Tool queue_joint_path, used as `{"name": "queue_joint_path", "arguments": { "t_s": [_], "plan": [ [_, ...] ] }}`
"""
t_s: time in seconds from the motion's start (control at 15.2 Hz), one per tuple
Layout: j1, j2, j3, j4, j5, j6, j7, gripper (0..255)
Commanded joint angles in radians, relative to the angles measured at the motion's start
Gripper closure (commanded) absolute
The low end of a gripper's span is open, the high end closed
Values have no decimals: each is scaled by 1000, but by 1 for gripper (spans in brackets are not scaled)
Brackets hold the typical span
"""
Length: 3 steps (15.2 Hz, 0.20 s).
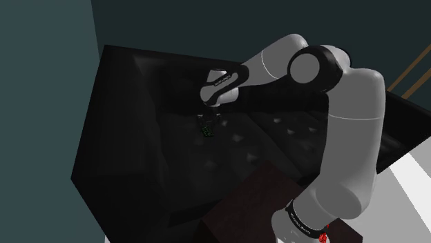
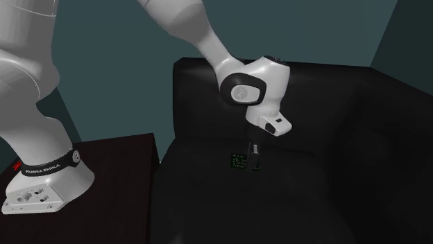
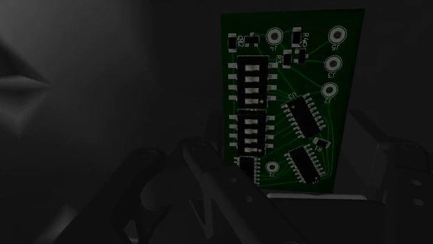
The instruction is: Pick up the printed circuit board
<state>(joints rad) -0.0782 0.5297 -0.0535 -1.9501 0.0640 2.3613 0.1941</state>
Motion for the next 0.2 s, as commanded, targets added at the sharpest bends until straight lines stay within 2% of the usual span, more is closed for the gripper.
{"name": "queue_joint_path", "arguments": {
  "t_s": [0.0,0.13],
  "plan": [
    [2,-25,-1,-7,-2,-18,2,255],
    [2,-27,-1,-7,-2,-20,2,255]
  ]
}}
